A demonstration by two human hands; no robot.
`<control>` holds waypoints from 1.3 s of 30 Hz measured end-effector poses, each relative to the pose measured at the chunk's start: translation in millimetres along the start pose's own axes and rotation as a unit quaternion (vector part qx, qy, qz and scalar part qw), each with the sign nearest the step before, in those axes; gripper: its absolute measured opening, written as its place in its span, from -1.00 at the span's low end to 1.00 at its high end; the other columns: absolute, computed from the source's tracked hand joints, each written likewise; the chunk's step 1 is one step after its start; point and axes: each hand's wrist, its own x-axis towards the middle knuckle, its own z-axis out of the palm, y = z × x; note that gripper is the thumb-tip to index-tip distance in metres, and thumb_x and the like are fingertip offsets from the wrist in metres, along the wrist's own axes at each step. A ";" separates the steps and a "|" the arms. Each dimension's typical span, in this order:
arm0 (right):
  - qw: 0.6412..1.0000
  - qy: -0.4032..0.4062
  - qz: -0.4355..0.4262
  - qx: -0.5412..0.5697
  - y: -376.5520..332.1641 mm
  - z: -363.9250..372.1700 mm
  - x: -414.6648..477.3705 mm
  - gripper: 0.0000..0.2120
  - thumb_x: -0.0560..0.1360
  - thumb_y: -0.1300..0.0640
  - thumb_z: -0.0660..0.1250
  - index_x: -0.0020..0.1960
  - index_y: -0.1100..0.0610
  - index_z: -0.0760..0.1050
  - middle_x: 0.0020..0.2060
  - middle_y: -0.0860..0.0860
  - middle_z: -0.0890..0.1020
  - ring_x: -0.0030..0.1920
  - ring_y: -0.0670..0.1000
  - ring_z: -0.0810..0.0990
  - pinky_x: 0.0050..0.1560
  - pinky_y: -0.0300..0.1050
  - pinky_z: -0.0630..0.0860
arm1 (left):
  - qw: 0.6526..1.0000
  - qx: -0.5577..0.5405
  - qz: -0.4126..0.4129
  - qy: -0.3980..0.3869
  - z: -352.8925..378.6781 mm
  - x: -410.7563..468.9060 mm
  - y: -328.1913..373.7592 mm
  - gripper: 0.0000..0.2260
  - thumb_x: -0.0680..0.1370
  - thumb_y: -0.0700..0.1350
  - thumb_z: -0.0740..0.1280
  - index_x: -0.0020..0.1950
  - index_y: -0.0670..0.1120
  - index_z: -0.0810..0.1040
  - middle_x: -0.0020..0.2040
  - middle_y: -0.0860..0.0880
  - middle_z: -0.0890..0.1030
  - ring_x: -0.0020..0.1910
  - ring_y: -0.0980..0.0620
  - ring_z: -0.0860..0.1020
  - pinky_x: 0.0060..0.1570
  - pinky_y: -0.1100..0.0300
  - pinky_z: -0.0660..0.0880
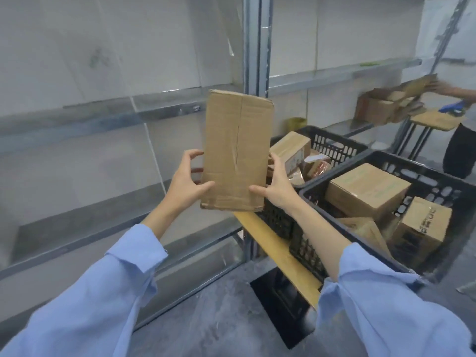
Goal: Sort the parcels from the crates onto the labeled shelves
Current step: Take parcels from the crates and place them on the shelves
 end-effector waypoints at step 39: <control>0.942 -0.280 -0.046 0.178 -164.4 291.8 -19.4 -0.46 0.59 -0.06 0.30 0.42 -0.18 0.06 0.35 -0.01 0.46 0.31 -0.02 0.47 0.43 0.03 0.35 | 0.959 -0.010 -0.172 0.225 -283.5 -194.0 -49.2 -0.38 0.22 0.31 0.45 0.19 0.17 0.35 0.31 0.09 0.46 0.16 0.38 0.46 0.15 0.31 0.38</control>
